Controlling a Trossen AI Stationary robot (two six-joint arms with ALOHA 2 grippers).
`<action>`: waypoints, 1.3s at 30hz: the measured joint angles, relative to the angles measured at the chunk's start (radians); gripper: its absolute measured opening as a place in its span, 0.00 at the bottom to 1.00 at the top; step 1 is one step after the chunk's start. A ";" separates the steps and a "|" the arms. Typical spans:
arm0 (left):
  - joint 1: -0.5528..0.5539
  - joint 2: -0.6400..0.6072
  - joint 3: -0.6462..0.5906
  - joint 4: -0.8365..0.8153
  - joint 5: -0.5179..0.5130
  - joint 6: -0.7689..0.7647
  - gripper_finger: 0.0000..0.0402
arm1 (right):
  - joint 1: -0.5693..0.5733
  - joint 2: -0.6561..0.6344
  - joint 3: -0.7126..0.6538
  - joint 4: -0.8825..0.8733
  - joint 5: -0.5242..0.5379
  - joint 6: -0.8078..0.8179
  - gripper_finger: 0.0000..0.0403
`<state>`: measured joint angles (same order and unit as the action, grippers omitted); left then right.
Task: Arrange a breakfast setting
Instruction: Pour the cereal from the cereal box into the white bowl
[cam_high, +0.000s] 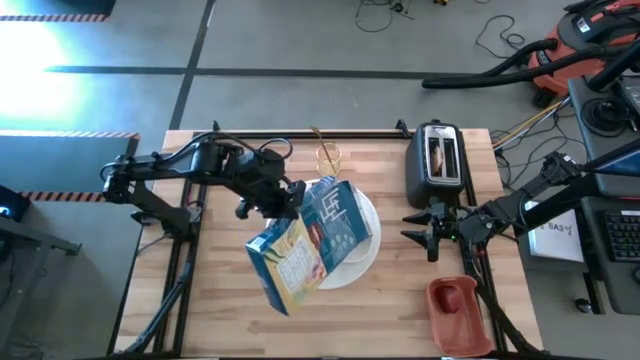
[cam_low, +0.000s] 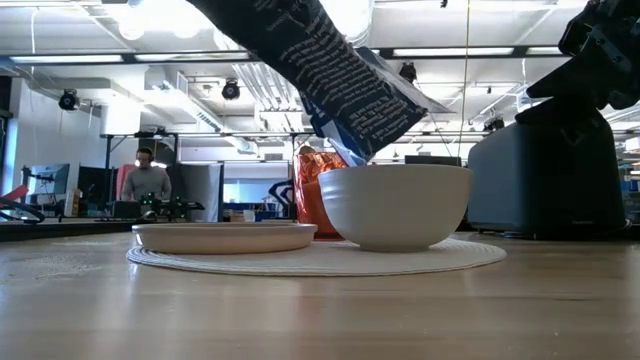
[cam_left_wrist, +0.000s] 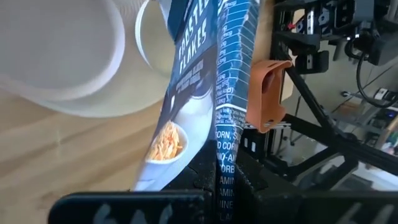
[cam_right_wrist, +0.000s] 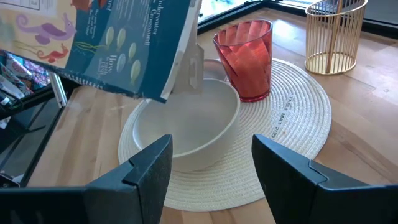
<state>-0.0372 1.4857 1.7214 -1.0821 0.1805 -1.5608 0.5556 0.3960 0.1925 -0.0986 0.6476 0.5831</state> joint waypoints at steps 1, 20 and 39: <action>0.000 0.000 0.000 0.000 0.010 -0.014 0.00 | 0.000 0.000 0.000 0.000 0.000 0.000 0.52; 0.004 0.038 -0.001 -0.011 0.196 -0.101 0.00 | 0.000 0.000 0.000 0.000 0.000 0.000 0.52; 0.043 0.074 0.017 -0.011 0.275 -0.076 0.00 | 0.000 0.000 0.000 0.000 0.000 0.000 0.52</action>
<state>0.0055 1.5597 1.7386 -1.0935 0.4557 -1.6372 0.5560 0.3961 0.1925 -0.0982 0.6476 0.5831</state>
